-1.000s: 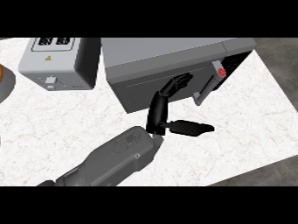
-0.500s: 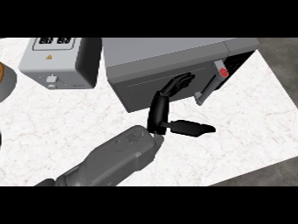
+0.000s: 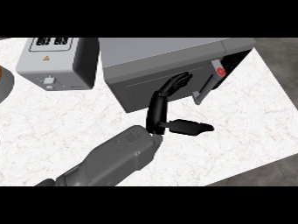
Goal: Pick up the milk, place it into the microwave and close the microwave
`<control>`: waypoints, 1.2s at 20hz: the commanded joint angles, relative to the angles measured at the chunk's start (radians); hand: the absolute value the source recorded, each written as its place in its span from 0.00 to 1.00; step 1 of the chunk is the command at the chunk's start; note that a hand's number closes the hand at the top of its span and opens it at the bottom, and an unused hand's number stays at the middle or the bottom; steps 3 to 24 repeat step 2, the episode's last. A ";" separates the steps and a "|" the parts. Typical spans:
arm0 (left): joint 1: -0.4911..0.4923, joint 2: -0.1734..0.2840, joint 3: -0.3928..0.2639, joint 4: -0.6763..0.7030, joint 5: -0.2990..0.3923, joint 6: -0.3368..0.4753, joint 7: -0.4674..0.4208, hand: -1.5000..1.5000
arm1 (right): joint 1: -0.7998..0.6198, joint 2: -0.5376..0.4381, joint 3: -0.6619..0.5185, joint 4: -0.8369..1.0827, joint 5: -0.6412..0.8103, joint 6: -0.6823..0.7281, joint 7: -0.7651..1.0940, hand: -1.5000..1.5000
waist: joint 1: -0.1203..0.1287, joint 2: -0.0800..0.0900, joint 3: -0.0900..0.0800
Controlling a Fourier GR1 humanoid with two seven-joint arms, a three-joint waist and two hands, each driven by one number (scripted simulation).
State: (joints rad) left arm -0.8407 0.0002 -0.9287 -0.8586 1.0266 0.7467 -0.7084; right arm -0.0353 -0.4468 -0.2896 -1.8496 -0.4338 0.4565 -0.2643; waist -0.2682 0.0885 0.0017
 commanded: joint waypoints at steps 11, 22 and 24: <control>-0.068 0.000 0.054 0.080 0.038 0.013 0.005 0.00 | -0.034 -0.029 -0.017 0.054 -0.053 0.030 0.015 0.00 | -0.014 0.015 -0.001; -0.068 0.000 0.054 0.080 0.038 0.013 0.005 0.00 | -0.034 -0.029 -0.017 0.054 -0.053 0.030 0.015 0.00 | -0.014 0.015 -0.001; -0.068 0.000 0.054 0.080 0.038 0.013 0.005 0.00 | -0.034 -0.029 -0.017 0.054 -0.053 0.030 0.015 0.00 | -0.014 0.015 -0.001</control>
